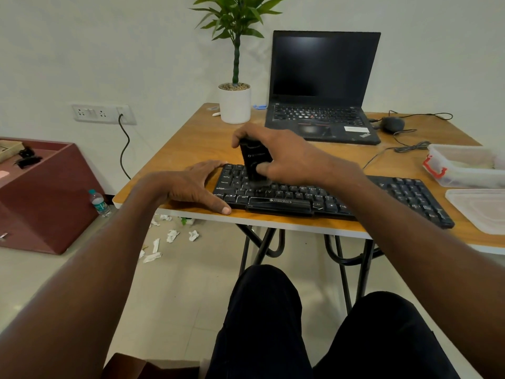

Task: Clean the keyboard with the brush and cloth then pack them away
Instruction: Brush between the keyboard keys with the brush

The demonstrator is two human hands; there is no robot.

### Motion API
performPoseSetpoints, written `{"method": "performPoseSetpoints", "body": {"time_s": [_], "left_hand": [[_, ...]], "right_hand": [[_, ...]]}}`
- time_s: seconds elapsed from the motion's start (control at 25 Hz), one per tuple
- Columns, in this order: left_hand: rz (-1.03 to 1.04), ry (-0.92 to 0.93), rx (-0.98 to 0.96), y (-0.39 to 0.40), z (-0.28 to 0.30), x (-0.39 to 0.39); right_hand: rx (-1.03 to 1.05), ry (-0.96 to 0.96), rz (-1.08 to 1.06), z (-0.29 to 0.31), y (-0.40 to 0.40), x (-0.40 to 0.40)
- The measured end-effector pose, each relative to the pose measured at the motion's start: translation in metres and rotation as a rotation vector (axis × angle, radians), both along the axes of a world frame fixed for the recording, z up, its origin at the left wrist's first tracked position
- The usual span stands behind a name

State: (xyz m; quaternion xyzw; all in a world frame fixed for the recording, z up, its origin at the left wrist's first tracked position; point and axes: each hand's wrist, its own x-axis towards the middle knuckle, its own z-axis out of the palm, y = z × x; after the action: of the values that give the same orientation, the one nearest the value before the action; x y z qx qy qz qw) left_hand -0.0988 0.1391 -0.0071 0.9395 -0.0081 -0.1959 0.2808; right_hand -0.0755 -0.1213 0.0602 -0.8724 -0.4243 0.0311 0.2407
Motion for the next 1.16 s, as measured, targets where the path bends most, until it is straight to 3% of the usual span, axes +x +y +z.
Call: {"method": "performPoseSetpoints", "body": {"time_s": [0.2,0.36,0.48,0.6,0.72,0.8,0.88,1.16], "left_hand": [[-0.004,0.004,0.000,-0.001,0.001,-0.001],[0.005,0.010,-0.013,-0.001,0.001,-0.002],[0.008,0.011,-0.023,-0.002,0.001,-0.003],[0.008,0.018,-0.042,-0.001,0.000,-0.004],[0.032,0.028,-0.195,-0.005,0.002,-0.007],[0.076,-0.045,-0.377,-0.013,0.005,-0.006],[0.060,-0.093,-0.443,-0.022,0.007,-0.003],[-0.082,-0.090,-0.190,-0.044,-0.005,0.005]], "right_hand": [[-0.143,0.001,-0.117,0.009,-0.004,0.010],[0.112,0.106,-0.086,-0.002,0.000,0.007],[0.049,0.035,-0.178,-0.011,-0.012,0.010],[0.113,0.121,-0.235,-0.011,-0.027,0.017],[0.285,0.076,-0.253,-0.019,-0.036,0.012],[0.431,0.042,-0.291,-0.024,-0.039,0.008],[0.514,-0.031,-0.321,-0.026,-0.043,0.007],[0.564,-0.032,-0.287,-0.050,-0.060,-0.002]]}}
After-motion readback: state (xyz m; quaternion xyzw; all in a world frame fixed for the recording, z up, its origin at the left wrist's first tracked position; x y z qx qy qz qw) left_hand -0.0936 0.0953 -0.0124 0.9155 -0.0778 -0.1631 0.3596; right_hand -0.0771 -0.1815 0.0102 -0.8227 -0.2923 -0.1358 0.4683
